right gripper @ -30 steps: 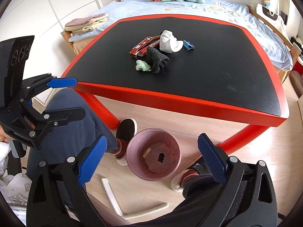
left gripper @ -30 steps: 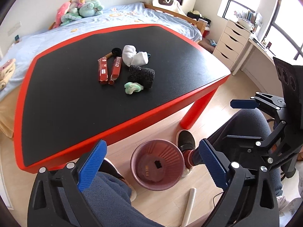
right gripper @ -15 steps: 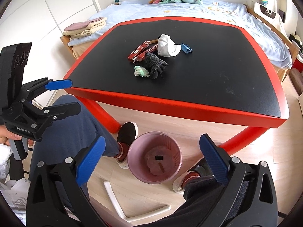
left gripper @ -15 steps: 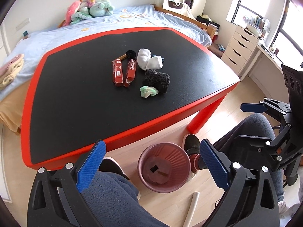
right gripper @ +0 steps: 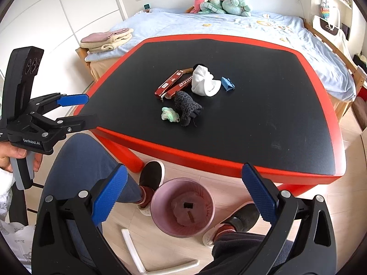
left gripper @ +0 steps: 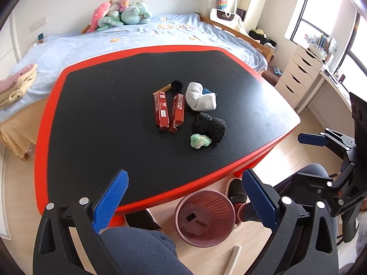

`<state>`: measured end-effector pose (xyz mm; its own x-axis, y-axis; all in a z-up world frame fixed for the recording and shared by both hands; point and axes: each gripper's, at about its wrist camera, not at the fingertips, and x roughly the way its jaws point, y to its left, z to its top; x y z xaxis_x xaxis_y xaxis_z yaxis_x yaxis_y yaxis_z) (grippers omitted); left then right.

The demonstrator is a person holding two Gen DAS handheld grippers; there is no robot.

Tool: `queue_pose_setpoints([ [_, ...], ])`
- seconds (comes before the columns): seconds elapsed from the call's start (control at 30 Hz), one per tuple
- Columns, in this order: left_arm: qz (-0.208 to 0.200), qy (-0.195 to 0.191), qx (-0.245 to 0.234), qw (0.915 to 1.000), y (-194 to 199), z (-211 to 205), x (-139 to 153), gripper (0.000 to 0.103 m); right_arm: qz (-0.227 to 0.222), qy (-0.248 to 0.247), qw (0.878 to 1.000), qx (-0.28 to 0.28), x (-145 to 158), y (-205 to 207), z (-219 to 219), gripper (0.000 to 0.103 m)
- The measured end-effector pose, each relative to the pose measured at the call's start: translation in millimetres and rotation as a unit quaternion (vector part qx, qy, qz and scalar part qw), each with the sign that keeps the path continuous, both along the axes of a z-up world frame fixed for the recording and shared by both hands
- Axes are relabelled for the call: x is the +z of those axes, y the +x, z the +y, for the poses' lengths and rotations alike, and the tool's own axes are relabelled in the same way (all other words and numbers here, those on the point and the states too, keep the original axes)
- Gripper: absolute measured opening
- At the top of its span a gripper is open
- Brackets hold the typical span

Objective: Collect trash
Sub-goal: 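Grasp the black patterned cloth with the right tool while the left tool grasps a red box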

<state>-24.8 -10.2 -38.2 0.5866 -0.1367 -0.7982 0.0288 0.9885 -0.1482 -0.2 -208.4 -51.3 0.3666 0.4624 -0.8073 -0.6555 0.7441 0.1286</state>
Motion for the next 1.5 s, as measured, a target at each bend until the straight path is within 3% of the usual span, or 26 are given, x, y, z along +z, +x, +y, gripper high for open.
queue_pose_setpoints([
  [0.37, 0.011, -0.003, 0.021, 0.9997, 64, 25, 2, 0.095, -0.014, 0.003, 1.000, 0.025, 9, 51, 29, 0.098],
  [0.77, 0.054, -0.002, 0.026, 0.9982, 131, 37, -34, 0.095, 0.008, -0.006, 0.999, 0.053, -19, 92, 56, 0.098],
  [1.03, 0.074, 0.009, 0.035, 0.9966, 156, 40, -58, 0.095, 0.028, -0.008, 0.997, 0.067, -37, 107, 67, 0.080],
  [1.2, 0.086, 0.019, 0.034, 0.9955, 165, 39, -69, 0.076, 0.038, -0.007, 0.997, 0.074, -45, 112, 73, 0.071],
  [1.37, 0.085, 0.027, 0.024, 0.9957, 167, 34, -74, 0.067, 0.049, -0.008, 0.995, 0.083, -54, 115, 80, 0.062],
  [1.43, 0.083, 0.034, 0.020, 0.9958, 169, 32, -74, 0.059, 0.053, -0.011, 0.995, 0.085, -57, 116, 82, 0.056],
  [1.5, 0.082, 0.041, 0.016, 0.9957, 169, 31, -74, 0.044, 0.057, -0.010, 0.994, 0.088, -59, 117, 83, 0.051],
])
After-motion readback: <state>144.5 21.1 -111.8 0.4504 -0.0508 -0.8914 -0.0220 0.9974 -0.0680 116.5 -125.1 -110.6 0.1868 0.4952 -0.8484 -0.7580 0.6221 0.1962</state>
